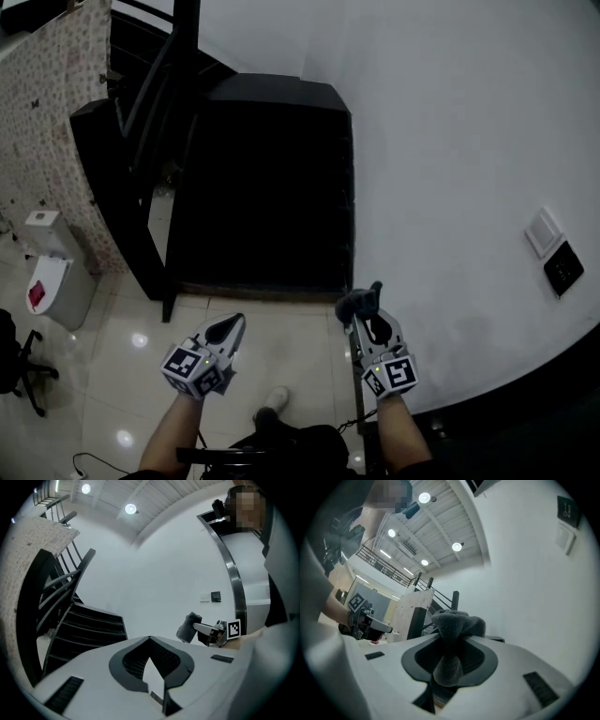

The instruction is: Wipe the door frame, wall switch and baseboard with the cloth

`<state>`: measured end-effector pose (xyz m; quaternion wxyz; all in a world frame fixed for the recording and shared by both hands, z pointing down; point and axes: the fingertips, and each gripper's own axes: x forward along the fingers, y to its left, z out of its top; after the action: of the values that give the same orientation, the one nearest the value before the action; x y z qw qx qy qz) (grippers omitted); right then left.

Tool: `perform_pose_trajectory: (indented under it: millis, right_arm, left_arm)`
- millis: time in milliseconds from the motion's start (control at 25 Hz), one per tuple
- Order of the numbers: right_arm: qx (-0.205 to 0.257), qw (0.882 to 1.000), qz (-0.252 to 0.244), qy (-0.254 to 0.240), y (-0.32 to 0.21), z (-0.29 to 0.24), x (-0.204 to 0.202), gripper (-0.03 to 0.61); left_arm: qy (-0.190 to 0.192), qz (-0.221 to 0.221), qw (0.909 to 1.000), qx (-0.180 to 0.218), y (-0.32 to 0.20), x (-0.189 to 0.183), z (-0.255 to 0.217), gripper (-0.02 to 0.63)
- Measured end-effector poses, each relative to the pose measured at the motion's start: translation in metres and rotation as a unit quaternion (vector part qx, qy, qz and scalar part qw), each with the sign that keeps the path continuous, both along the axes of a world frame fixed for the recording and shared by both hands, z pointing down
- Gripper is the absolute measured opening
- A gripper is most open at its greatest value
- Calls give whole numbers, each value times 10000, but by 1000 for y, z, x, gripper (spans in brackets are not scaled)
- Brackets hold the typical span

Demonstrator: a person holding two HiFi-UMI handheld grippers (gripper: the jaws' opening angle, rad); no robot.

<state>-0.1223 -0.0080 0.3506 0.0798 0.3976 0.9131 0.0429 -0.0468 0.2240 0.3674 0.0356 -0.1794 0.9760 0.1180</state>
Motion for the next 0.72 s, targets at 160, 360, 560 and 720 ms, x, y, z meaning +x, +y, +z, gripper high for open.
perform_pose_trajectory:
  millis: [160, 360, 560, 720]
  right_arm:
    - [-83, 9992, 387, 58, 5, -3, -84, 85]
    - [-368, 9957, 844, -121, 5, -22, -169, 84]
    - [-35, 9898, 1366, -416, -12, -47, -188, 84]
    - [469, 9530, 2923, -642, -99, -65, -164, 84]
  left_arm:
    - [42, 92, 9999, 134, 18, -85, -13, 2]
    - [-313, 358, 9989, -55, 31, -187, -42, 2]
    - [-510, 1254, 9908, 52, -8, -269, -52, 2]
    - [-521, 3153, 9470, 335, -129, -311, -54, 2]
